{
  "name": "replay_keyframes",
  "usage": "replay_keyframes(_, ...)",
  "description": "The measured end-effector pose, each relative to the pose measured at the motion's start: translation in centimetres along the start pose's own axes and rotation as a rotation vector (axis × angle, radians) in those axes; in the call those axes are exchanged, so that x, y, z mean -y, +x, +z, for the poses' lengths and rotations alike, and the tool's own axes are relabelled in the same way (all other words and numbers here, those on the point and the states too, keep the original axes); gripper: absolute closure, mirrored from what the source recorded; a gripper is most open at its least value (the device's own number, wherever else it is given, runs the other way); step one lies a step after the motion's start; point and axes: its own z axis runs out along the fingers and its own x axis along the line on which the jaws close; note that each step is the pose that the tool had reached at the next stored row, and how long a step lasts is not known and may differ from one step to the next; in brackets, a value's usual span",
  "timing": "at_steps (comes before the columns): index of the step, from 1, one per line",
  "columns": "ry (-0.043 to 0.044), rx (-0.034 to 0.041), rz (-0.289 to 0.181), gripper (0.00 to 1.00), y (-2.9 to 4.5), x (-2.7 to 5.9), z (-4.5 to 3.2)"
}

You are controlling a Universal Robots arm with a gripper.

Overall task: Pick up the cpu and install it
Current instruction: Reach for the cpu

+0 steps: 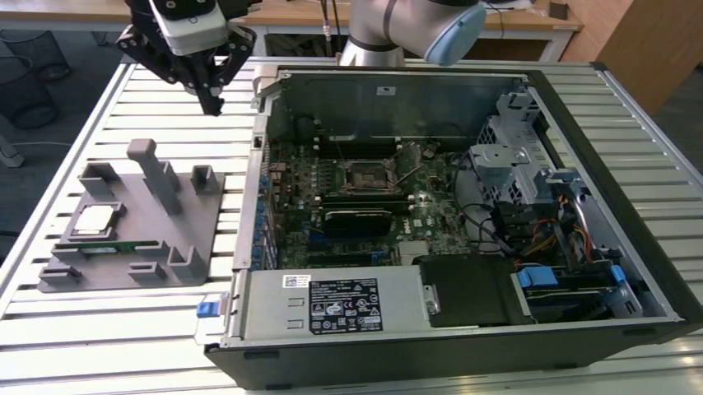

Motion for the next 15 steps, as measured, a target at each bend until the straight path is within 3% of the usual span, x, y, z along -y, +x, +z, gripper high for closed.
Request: replay_keyframes(15,0.0,0.0,0.0,0.89,1.01,0.08,0.1)
